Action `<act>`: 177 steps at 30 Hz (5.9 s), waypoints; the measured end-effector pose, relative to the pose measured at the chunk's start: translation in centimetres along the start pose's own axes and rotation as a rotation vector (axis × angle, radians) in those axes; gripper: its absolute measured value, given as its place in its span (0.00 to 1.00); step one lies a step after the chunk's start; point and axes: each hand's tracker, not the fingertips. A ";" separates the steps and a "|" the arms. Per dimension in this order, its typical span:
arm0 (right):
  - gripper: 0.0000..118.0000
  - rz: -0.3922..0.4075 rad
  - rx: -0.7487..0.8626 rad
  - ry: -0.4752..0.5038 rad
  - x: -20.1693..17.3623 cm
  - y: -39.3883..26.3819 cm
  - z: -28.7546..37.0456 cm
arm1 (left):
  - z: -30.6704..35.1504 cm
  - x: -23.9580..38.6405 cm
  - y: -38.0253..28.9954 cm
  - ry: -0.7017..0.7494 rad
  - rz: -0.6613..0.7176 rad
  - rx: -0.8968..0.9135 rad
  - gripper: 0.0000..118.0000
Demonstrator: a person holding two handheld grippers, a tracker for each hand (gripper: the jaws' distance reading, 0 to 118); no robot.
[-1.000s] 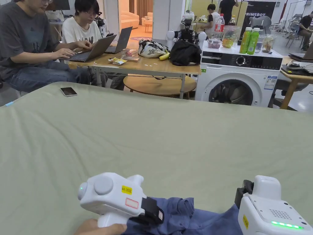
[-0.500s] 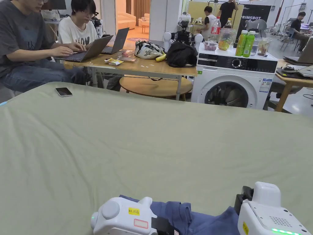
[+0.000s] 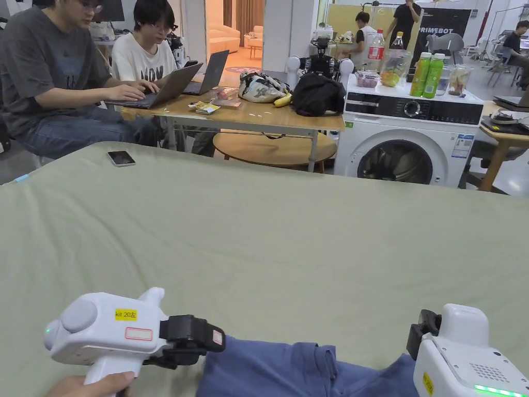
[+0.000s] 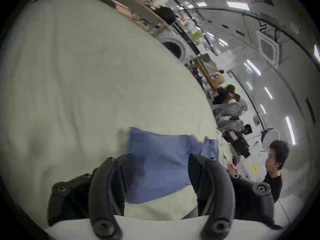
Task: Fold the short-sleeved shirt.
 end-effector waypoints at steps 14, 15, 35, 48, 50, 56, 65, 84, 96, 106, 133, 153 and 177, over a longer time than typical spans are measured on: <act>0.00 -0.022 -0.018 0.015 -0.5 -0.4 0.0 | -7.4 -3.2 -3.1 -0.275 0.090 -0.082 0.27; 0.00 -0.024 -0.019 0.012 -0.4 -0.5 0.1 | -7.6 -3.1 -3.2 -0.228 0.087 -0.077 0.09; 0.00 -0.019 -0.013 0.022 -0.2 0.8 0.0 | 9.6 2.5 -0.9 -0.010 -0.003 0.120 0.02; 0.00 0.000 -0.012 0.030 -0.1 1.0 0.6 | 4.2 11.4 -0.2 -0.111 -0.154 0.001 0.02; 0.00 0.002 -0.013 0.023 0.2 0.9 0.7 | 2.1 13.0 -0.4 -0.139 -0.175 -0.032 0.02; 0.00 -0.009 -0.029 0.001 1.4 0.7 1.1 | -6.0 15.5 -0.7 -0.093 -0.157 -0.141 0.02; 0.00 -0.015 -0.041 -0.031 3.0 0.3 1.6 | -17.0 16.9 -3.5 0.105 -0.117 -0.257 0.02; 0.00 -0.045 -0.052 -0.026 3.7 0.1 2.0 | -13.6 15.8 -2.8 -0.099 -0.124 -0.205 0.03; 0.00 -0.039 -0.075 -0.025 3.8 -0.6 1.8 | -24.2 13.8 -7.3 -0.138 -0.069 -0.304 0.00; 0.00 -0.027 -0.064 -0.025 3.6 -0.8 1.6 | -17.6 16.5 -4.8 -0.048 -0.266 -0.193 0.00; 0.00 0.113 -0.136 0.147 -3.2 -2.3 4.3 | -1.1 11.7 -6.5 0.421 -0.549 0.789 0.00; 0.00 0.102 -0.464 0.081 -4.7 -5.5 -2.1 | -0.7 4.6 -5.6 0.058 -0.201 0.172 0.35; 0.00 0.100 -0.481 0.089 -4.2 -5.5 -1.9 | -13.2 4.1 -3.0 -0.276 0.010 -0.212 0.56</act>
